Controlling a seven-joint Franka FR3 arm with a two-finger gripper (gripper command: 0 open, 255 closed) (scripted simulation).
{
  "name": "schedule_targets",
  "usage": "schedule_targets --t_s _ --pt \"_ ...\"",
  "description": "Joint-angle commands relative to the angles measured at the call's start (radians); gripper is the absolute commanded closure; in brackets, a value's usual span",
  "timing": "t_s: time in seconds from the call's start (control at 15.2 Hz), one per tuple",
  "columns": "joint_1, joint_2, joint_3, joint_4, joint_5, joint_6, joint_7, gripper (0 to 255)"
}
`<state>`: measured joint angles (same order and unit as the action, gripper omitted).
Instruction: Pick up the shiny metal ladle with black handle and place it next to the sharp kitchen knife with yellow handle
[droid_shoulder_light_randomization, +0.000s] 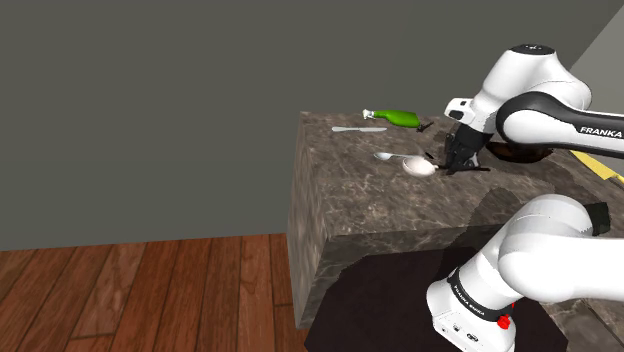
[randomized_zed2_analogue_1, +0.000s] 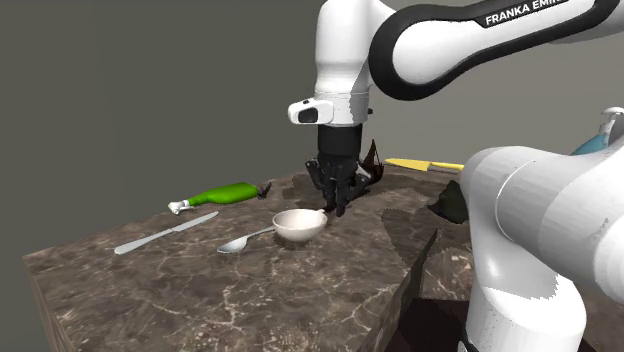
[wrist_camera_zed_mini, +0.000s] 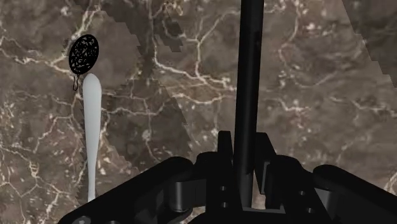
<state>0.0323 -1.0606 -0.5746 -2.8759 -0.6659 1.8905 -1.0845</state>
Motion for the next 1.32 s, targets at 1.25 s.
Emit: schedule_targets --t_s 1.25 --pt "-0.143 -0.059 -0.242 0.224 -0.175 -0.141 -0.373 255"
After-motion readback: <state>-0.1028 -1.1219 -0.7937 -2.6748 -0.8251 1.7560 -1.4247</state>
